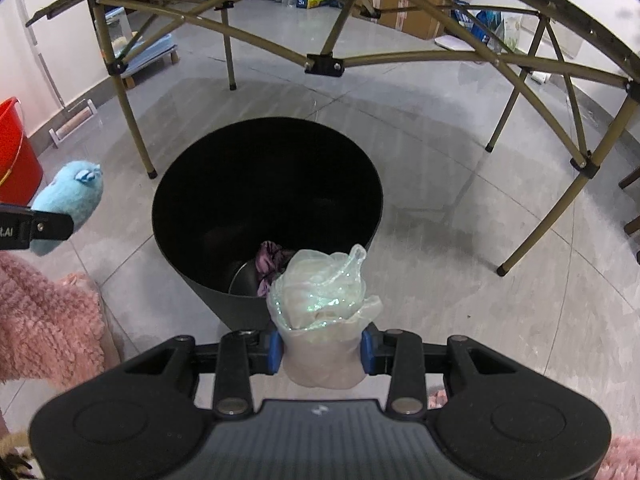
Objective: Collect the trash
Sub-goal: 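Lift the light blue plush and clear bag off the table and carry them to the black bin, then lower the left tool into the bin and open it to drop the light blue plush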
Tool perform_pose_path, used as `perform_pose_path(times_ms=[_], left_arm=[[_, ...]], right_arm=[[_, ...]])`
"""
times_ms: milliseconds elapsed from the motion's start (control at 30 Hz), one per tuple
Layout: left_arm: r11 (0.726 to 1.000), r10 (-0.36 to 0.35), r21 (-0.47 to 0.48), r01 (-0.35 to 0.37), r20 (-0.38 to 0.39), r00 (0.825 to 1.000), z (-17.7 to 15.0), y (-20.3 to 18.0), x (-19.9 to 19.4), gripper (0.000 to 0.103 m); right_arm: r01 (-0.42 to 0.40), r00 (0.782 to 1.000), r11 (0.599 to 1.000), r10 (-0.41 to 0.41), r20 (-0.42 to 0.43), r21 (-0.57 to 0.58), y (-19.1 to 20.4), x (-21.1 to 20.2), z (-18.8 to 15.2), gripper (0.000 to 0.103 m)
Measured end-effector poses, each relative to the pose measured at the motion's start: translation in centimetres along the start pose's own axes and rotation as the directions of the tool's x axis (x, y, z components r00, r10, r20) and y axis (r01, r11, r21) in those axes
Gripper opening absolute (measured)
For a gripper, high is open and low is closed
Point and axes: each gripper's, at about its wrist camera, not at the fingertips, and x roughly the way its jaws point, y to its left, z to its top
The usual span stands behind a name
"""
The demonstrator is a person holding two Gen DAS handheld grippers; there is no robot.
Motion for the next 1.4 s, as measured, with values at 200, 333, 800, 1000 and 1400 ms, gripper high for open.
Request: perform_pose_path(times_ms=[200,333,800,1000,1400], left_arm=[[1.000,-0.005,0.003,0.006,-0.029,1.000,0.0,-0.4,0.5,0.033],[1.000,-0.005,0.015,0.005,-0.026,1.000,0.1,-1.0,0.5,0.033],[0.999,-0.042,0.021,0.043,-0.024,0.999,1.6,-3.5,0.6,0.033],[0.997,-0.075,0.034,0.075,-0.015,0.997,3.0,-5.4,0.8,0.033],[0.991,-0.131,0.039,0.132,-0.024,0.991,5.4,-9.2,1.9,0.033]], right_arm=[[-0.008,1.000,1.000,0.008,-0.018,0.005,0.0,0.8,0.2,0.035],[-0.004,1.000,1.000,0.004,-0.022,0.008,-0.1,0.9,0.2,0.035],[0.021,0.999,0.997,-0.017,-0.045,0.074,-1.9,1.8,0.2,0.035],[0.036,0.999,0.994,-0.031,-0.043,0.104,-2.8,1.7,0.5,0.035],[0.080,0.997,0.980,-0.080,-0.005,0.180,-5.1,1.4,2.0,0.035]])
